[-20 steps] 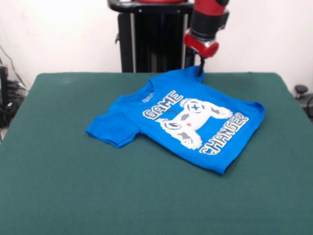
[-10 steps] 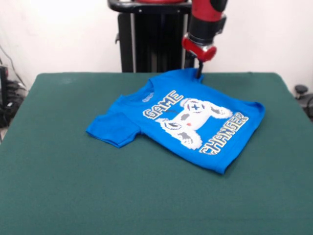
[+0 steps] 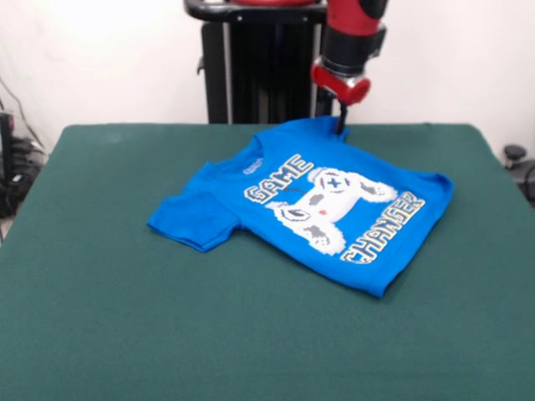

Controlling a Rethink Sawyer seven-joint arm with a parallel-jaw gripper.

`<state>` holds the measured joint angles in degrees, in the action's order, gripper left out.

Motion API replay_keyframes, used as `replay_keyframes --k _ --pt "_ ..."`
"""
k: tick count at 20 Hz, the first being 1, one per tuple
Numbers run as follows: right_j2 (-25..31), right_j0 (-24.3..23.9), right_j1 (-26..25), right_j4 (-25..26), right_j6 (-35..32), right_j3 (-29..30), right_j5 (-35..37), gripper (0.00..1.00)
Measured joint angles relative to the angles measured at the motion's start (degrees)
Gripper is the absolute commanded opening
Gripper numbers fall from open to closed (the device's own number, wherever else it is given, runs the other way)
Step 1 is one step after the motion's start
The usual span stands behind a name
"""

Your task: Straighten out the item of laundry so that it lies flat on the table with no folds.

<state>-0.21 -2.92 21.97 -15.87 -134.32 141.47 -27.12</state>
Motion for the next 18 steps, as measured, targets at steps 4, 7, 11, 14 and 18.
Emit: replay_keyframes --k 4,7,11,14,18 --pt "0.0 0.7 1.0 0.0 0.0 0.1 0.0 1.0" --pt "0.0 1.1 2.4 0.0 0.0 0.4 0.0 1.0" --pt "0.0 2.0 7.9 0.0 0.0 1.3 1.3 1.0" --pt "0.0 1.7 10.5 0.0 0.0 1.4 2.6 1.0" --pt "-0.5 -0.3 14.7 0.9 0.0 1.4 5.6 1.0"
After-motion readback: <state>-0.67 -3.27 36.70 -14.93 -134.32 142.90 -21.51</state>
